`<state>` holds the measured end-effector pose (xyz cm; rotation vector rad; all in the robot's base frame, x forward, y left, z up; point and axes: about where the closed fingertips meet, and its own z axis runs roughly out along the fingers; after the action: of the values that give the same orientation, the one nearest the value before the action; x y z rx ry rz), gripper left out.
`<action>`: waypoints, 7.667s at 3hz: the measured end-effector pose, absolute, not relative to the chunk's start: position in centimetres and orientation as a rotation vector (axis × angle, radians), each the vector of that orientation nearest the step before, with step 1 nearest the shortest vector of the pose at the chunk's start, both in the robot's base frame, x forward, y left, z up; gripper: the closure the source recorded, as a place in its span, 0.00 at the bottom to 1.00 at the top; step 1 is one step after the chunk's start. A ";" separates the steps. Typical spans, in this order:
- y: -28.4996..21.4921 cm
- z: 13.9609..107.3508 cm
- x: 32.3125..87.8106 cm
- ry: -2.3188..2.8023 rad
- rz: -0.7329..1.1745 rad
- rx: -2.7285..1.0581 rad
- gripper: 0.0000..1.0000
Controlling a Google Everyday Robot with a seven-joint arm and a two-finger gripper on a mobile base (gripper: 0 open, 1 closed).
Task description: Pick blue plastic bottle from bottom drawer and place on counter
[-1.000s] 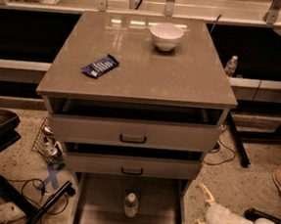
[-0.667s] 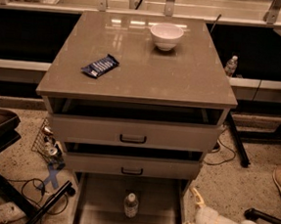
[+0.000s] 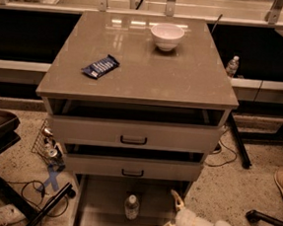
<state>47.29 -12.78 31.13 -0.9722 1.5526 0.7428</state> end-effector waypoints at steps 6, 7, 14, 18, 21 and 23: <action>3.0 24.6 49.6 1.489 0.951 -1.063 0.00; 3.8 23.3 51.3 1.489 0.960 -1.068 0.13; -1.8 37.5 46.6 1.450 1.050 -0.872 1.00; -6.3 58.9 45.8 1.503 0.845 -0.832 1.00; -9.4 71.2 49.3 1.575 0.771 -0.675 1.00; -13.5 85.0 53.4 1.581 0.632 -0.645 1.00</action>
Offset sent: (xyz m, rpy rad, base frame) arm 0.0183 0.0823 -0.0448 0.0080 0.0067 0.0780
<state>53.40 -13.46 85.04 -0.6449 1.5810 0.6318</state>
